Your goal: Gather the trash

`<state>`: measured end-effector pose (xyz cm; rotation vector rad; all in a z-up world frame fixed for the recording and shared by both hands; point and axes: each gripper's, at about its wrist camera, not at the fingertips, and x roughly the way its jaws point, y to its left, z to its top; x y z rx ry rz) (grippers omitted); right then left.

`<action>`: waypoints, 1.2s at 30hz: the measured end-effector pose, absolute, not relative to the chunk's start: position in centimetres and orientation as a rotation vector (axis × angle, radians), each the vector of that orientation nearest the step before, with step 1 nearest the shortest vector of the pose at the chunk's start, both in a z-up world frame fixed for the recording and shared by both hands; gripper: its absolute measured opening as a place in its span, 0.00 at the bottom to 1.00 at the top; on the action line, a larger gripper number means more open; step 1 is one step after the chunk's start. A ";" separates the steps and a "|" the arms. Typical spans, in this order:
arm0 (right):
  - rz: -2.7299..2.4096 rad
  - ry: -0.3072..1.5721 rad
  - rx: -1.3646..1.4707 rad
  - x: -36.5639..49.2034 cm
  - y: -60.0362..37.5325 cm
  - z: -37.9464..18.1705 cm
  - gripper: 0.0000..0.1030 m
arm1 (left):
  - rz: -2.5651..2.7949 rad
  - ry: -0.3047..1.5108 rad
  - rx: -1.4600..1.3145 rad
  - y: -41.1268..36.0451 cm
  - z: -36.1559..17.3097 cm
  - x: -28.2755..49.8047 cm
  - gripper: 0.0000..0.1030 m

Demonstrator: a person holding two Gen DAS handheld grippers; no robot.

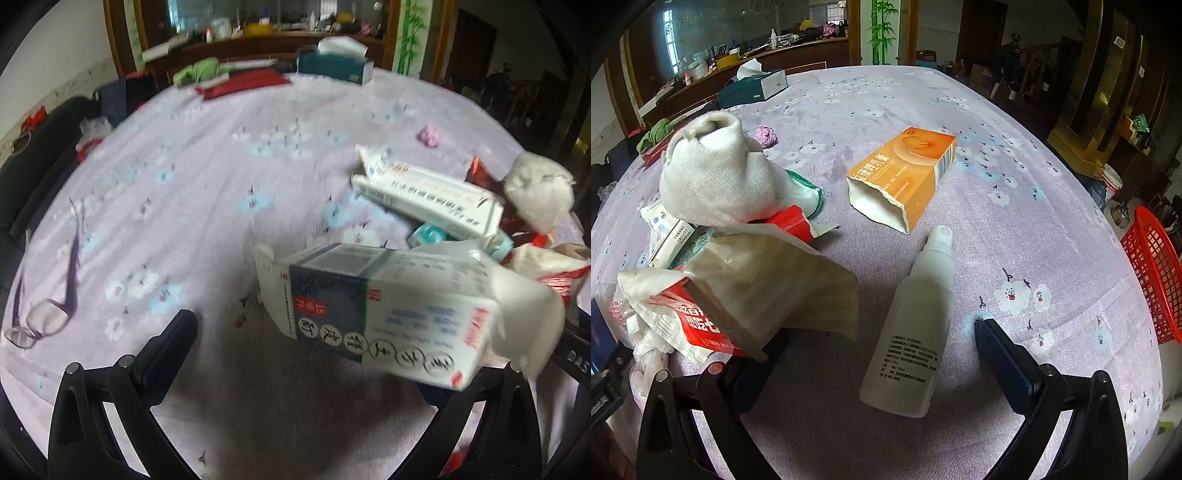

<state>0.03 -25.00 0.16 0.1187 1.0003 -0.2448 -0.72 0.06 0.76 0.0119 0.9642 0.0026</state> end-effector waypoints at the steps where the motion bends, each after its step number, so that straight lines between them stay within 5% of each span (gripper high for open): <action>1: -0.245 1.000 0.118 0.0 -25.0 0.2 1.00 | 0.003 0.940 0.013 0.0 1.2 -1.3 1.00; 17: -0.062 1.049 0.054 -0.3 -25.3 0.2 0.99 | -0.014 0.638 -0.029 1.3 7.8 -6.2 1.00; 27: 0.095 0.812 0.014 -9.7 -26.6 4.8 0.97 | -0.091 0.559 -0.038 -1.5 7.1 -14.6 1.00; 34: 0.070 0.762 0.083 -13.8 -28.7 5.5 0.68 | -0.112 0.530 -0.071 -3.9 6.9 -18.5 1.00; 36: 0.063 0.761 0.094 -14.7 -29.2 5.2 0.66 | -0.100 0.526 -0.065 -4.8 6.7 -19.1 1.00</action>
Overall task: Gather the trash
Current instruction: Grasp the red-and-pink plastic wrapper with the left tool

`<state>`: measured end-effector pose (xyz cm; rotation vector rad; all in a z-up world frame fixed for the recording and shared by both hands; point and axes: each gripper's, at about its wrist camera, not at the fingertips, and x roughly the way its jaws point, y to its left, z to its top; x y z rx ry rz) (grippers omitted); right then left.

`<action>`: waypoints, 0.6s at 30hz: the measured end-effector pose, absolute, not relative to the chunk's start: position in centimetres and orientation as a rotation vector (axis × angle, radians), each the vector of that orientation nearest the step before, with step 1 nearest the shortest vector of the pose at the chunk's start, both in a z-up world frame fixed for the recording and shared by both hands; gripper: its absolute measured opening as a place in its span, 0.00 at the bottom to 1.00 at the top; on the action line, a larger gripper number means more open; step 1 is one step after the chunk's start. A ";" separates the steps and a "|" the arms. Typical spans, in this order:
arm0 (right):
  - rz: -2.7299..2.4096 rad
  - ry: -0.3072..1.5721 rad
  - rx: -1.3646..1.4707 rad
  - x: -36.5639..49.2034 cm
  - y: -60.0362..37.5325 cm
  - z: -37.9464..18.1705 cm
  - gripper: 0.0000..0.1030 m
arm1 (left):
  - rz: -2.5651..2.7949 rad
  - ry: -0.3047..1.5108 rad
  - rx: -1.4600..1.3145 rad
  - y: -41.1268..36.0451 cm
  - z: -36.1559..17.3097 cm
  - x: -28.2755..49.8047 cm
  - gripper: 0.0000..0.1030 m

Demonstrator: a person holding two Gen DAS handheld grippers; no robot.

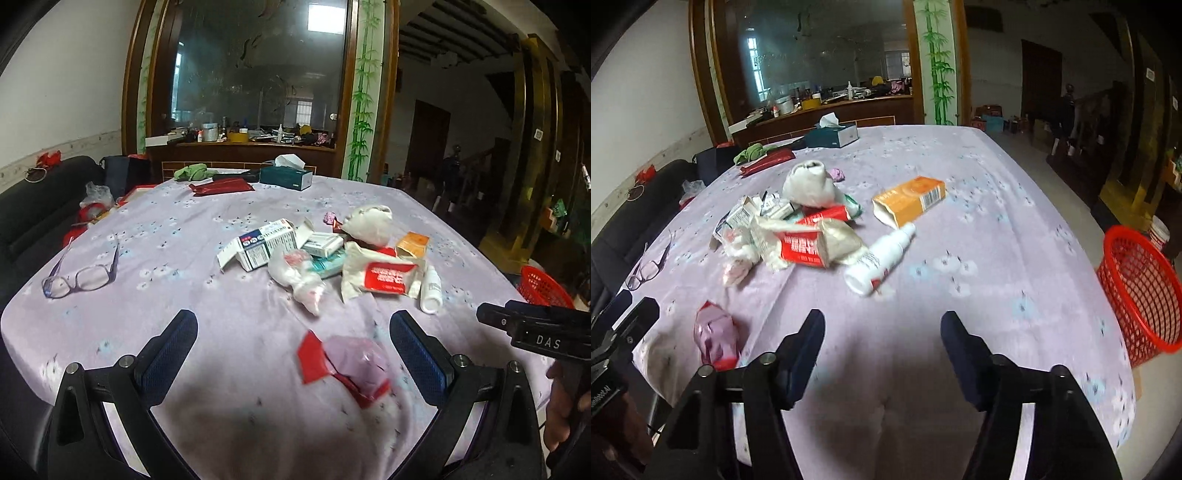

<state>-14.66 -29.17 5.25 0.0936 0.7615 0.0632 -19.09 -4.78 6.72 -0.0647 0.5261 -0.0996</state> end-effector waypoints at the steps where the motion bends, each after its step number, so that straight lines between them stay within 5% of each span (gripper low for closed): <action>1: 0.052 0.756 0.092 -15.1 -29.3 5.2 0.66 | -0.095 0.518 -0.064 -5.3 6.6 -19.5 1.00; 18: -0.037 0.705 0.087 -16.4 -31.2 4.6 0.66 | -0.112 0.572 0.009 -8.6 5.2 -19.1 1.00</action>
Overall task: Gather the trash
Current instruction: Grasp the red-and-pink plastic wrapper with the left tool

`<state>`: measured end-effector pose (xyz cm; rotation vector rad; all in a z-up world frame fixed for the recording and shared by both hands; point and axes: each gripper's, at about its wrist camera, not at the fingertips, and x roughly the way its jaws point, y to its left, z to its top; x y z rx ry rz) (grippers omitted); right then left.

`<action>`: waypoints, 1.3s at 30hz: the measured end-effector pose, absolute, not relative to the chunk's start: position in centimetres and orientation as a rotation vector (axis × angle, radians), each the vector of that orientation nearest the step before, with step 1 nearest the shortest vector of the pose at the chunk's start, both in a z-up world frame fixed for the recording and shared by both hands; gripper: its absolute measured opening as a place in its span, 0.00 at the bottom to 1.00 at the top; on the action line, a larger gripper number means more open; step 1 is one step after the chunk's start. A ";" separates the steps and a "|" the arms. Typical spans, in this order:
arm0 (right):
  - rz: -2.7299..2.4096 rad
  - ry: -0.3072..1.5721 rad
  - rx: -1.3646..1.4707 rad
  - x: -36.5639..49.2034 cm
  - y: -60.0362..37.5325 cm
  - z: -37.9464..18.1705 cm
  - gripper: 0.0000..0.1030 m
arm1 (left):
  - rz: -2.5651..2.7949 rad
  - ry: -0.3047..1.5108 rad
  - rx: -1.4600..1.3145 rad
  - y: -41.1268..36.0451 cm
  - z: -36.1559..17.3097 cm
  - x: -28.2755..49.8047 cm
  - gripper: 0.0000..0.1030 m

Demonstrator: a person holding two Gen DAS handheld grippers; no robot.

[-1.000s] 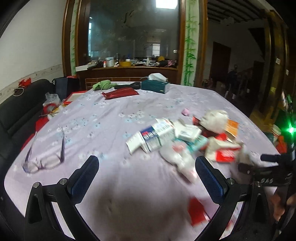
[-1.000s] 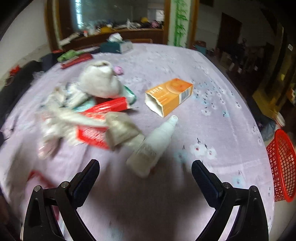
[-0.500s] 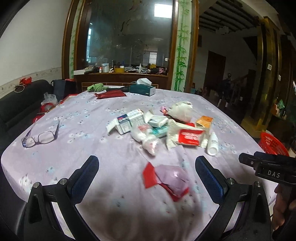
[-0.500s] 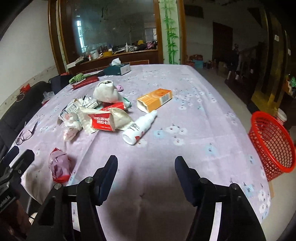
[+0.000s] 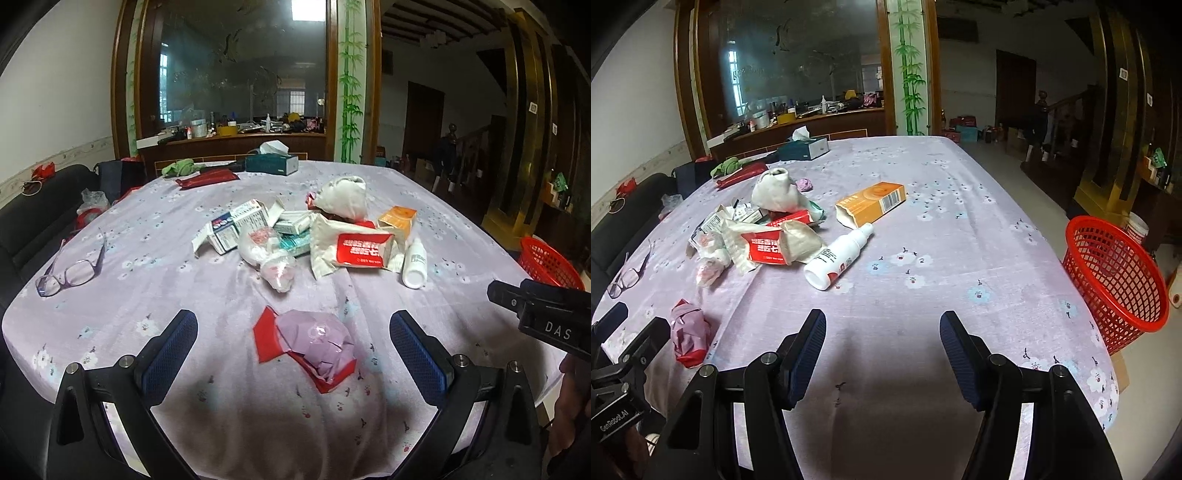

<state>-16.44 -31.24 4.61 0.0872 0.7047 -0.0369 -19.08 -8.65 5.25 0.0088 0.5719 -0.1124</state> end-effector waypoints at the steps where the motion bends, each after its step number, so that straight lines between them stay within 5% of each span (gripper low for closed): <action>1: -0.036 0.704 0.083 -16.5 -31.2 4.6 0.66 | -0.114 0.576 0.013 -8.8 5.2 -19.0 1.00; 39: -0.067 0.707 0.058 -16.5 -31.3 4.3 0.66 | -0.123 0.654 0.003 -8.8 3.8 -18.2 1.00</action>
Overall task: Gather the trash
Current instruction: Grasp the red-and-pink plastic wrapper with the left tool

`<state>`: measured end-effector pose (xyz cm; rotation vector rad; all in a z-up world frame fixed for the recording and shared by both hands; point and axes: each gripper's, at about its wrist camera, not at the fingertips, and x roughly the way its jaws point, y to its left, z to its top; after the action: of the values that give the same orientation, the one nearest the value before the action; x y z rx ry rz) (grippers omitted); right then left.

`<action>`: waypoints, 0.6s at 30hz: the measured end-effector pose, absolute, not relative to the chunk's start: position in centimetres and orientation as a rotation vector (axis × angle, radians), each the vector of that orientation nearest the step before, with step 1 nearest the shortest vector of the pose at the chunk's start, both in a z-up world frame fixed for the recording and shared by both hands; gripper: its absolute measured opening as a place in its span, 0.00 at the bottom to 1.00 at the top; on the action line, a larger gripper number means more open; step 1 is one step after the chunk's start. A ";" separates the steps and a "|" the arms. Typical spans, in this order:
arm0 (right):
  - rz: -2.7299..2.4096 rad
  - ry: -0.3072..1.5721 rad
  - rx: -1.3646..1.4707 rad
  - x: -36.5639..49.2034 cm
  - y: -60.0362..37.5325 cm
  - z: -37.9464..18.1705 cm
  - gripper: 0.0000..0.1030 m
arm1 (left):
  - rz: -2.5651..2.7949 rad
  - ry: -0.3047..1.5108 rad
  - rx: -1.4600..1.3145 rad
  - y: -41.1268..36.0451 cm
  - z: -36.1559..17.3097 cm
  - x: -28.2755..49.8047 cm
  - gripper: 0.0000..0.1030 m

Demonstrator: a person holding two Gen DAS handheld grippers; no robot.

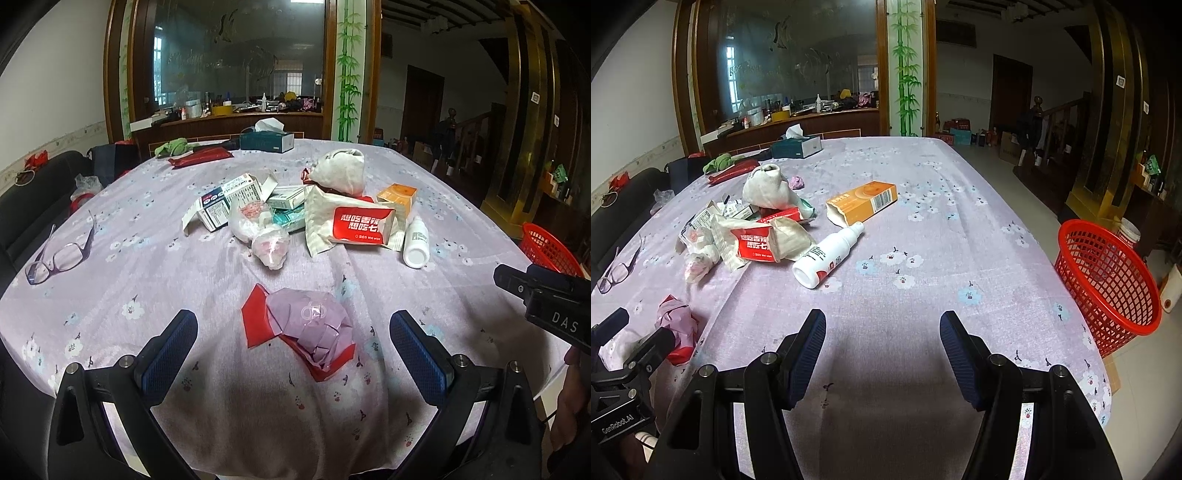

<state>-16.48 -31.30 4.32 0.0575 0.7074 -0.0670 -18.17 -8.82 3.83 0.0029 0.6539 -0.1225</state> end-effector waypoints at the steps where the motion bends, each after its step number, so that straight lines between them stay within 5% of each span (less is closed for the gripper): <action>1: -0.066 0.709 0.060 -16.5 -31.4 4.3 0.66 | -0.122 0.658 -0.001 -8.8 3.8 -18.1 1.00; 15: 0.013 0.768 0.193 -15.1 -32.9 4.3 0.66 | -0.135 0.784 -0.107 -6.4 2.7 -14.5 1.00; 18: 0.054 0.790 0.224 -14.0 -33.0 4.6 0.66 | -0.152 0.808 -0.095 -6.8 2.3 -13.9 0.92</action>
<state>-14.01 -33.01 4.58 0.2243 0.7904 0.0535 -13.87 -6.84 2.27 -0.0954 0.8079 -0.1520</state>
